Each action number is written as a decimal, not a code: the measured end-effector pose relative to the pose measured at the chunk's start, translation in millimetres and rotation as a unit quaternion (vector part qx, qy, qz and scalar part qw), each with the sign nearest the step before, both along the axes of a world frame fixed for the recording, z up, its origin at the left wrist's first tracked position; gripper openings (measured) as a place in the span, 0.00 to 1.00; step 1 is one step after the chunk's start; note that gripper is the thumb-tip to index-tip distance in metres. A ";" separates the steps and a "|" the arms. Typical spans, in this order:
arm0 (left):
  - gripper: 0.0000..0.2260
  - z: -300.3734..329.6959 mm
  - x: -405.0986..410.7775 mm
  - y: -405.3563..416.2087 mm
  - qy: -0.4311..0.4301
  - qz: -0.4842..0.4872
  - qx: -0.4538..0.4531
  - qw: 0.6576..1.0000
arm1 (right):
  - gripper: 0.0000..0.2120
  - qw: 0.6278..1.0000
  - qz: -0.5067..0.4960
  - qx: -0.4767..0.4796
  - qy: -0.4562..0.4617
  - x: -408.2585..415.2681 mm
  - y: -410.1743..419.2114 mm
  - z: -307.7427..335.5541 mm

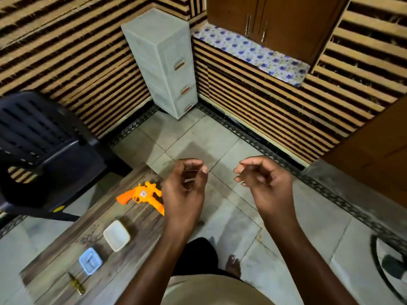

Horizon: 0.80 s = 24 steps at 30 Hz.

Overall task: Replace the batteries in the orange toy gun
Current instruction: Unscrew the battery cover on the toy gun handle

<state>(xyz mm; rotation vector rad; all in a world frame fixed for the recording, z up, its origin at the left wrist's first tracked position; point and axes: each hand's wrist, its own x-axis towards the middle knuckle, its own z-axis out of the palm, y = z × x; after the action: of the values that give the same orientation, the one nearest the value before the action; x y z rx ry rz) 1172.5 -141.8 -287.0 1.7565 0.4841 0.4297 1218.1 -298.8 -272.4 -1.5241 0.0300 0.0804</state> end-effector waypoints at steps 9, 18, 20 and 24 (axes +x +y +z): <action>0.02 -13.8 123.2 12.2 0.005 0.045 0.005 0.999 | 0.03 0.999 0.028 -0.016 0.026 142.9 23.1 -14.2; 0.03 -5.4 264.4 87.8 0.003 0.093 -0.012 0.996 | 0.04 0.993 0.102 -0.058 0.021 312.2 103.4 -10.8; 0.03 1.0 288.6 109.9 0.003 0.119 0.000 0.993 | 0.04 0.990 0.126 -0.054 0.020 343.1 128.9 -7.0; 0.02 6.0 320.2 155.2 -0.006 0.185 -0.009 0.983 | 0.03 0.980 0.192 -0.048 0.008 389.5 190.0 -6.3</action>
<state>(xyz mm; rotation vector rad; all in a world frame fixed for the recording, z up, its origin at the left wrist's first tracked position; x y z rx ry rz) 1492.7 13.4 -281.1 1.6457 0.8087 0.6938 1607.5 -108.8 -278.7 -1.6104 -0.2522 0.4043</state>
